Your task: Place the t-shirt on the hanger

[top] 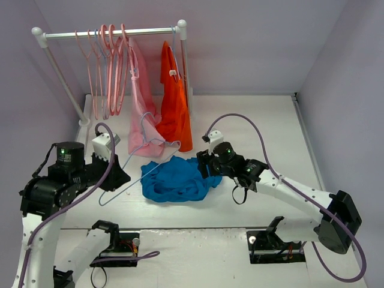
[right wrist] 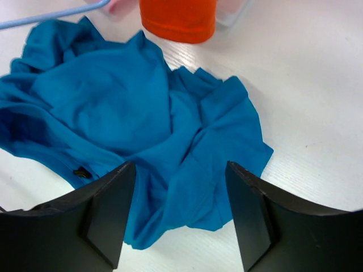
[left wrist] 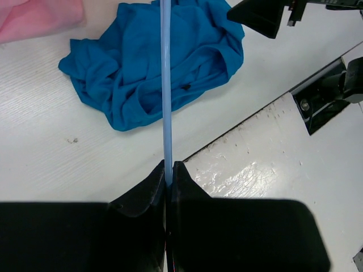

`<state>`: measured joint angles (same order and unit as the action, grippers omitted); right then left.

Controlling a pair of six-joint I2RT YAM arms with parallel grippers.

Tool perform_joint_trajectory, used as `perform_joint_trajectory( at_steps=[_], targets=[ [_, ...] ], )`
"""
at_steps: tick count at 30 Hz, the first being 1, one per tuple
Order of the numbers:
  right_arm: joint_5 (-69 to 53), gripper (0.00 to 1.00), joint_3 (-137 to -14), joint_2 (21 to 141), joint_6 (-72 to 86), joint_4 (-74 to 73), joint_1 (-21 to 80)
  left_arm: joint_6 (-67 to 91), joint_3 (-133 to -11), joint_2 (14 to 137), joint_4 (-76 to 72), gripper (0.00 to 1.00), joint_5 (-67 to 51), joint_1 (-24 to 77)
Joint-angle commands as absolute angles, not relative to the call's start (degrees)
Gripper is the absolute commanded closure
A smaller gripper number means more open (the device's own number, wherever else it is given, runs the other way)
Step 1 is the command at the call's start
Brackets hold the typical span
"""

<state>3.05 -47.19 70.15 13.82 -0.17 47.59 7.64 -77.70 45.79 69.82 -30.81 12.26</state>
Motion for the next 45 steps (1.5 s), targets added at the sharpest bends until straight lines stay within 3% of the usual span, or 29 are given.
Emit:
perform_joint_trajectory(
  at_steps=[1, 9, 28, 39, 45],
  targets=[
    [3.9, 0.43, -46.2, 70.3, 15.2, 2.5, 47.4, 4.1, -80.4, 48.6, 66.0, 1.00, -36.0, 12.5],
    [3.5, 0.45, -45.9, 70.1, 13.5, 1.7, 51.3, 1.5, -78.1, 50.3, 64.9, 1.00, -33.7, 12.5],
    [31.3, 0.42, -49.7, 77.7, 37.2, -9.6, 68.0, 6.6, -75.9, 49.9, 58.0, 1.00, -27.2, 12.6],
    [39.0, 0.40, -53.9, 84.3, 48.8, -18.8, 69.9, 7.3, -75.0, 49.2, 57.6, 1.00, -27.6, 13.0],
    [40.3, 0.47, -53.4, 85.2, 50.5, -20.2, 69.7, 6.9, -74.4, 48.6, 56.8, 1.00, -29.7, 14.1]
  ],
)
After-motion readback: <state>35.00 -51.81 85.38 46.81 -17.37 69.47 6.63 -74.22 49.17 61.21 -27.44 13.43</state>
